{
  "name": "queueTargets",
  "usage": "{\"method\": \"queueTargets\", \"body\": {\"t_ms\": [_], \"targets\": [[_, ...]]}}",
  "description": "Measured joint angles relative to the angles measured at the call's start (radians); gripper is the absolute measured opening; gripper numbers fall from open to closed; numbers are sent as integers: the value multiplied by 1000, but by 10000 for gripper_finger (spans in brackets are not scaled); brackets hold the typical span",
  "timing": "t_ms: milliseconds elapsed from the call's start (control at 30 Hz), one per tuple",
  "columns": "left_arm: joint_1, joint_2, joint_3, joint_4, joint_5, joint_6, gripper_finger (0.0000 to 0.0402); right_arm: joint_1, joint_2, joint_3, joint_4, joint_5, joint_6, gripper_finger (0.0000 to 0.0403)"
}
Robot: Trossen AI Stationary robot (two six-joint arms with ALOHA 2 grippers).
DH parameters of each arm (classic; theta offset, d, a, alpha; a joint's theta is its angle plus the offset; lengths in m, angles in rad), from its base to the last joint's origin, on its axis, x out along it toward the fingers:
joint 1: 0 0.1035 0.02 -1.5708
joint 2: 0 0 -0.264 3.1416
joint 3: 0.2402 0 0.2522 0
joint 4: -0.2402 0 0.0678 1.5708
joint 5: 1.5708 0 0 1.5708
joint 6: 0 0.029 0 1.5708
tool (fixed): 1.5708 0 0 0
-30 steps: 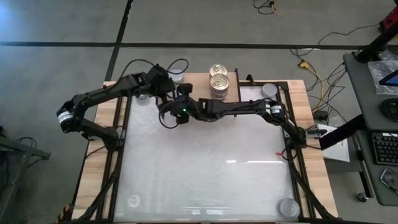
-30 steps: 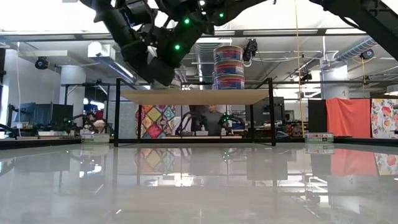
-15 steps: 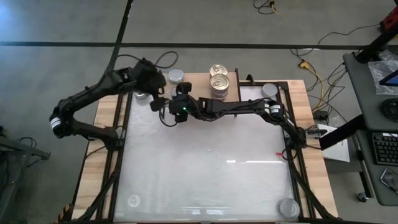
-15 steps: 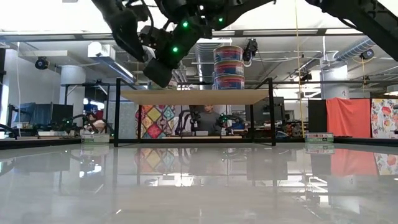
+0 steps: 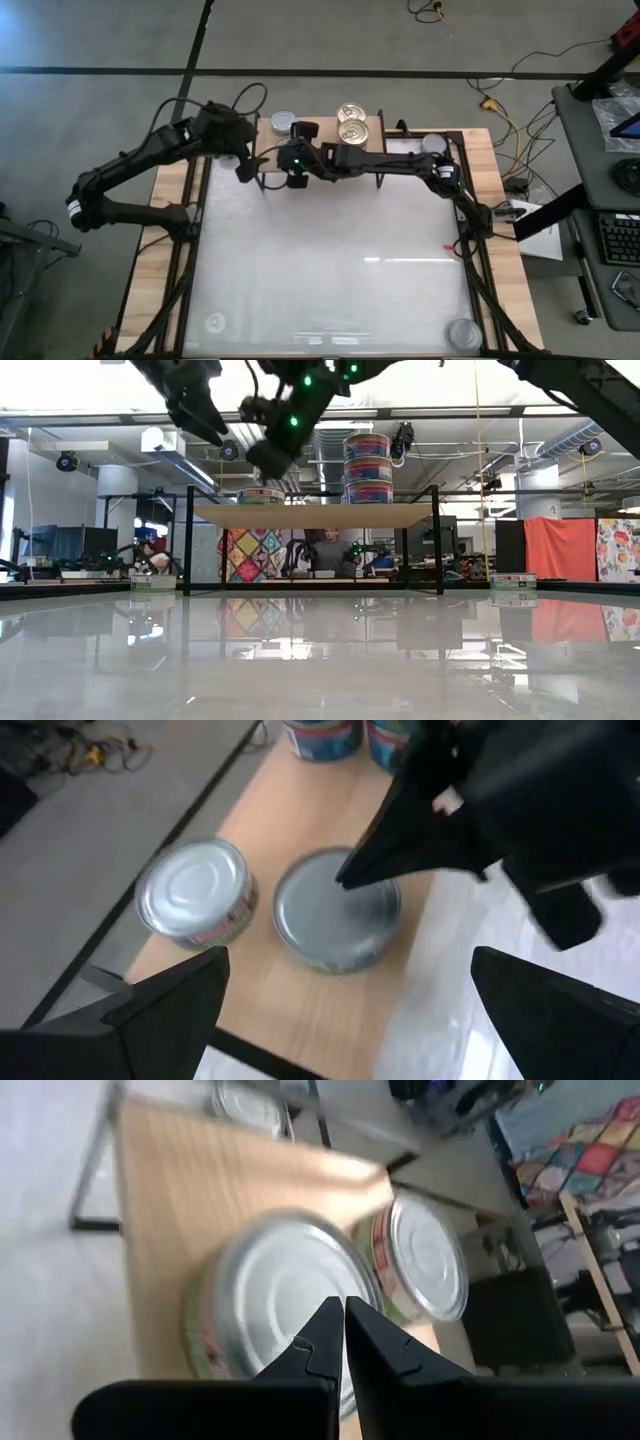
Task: Stack canned seafood by type on shelf
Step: Put the green tuna can on the shelf aligned with the other green tuna can, then adjust the green tuna cans on the shelf
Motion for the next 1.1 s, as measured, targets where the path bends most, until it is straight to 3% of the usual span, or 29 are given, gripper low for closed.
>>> {"method": "queueTargets", "body": {"t_ms": [133, 300, 700, 933, 1100], "targets": [[1, 4, -11, 55, -24, 3, 400, 0, 0, -9, -18, -5, 0, 9], [11, 22, -12, 129, -141, 40, 400, 2, 17, -11, -25, -50, 9, 9], [32, 132, -18, 218, -185, 35, 371, -14, 31, -10, 22, -80, -15, 9], [80, 153, -18, 340, -177, 40, 352, -9, 27, 23, -17, -75, -11, 9], [135, 165, -18, 410, -62, -4, 350, 23, 0, 68, -73, -84, 32, 9]]}}
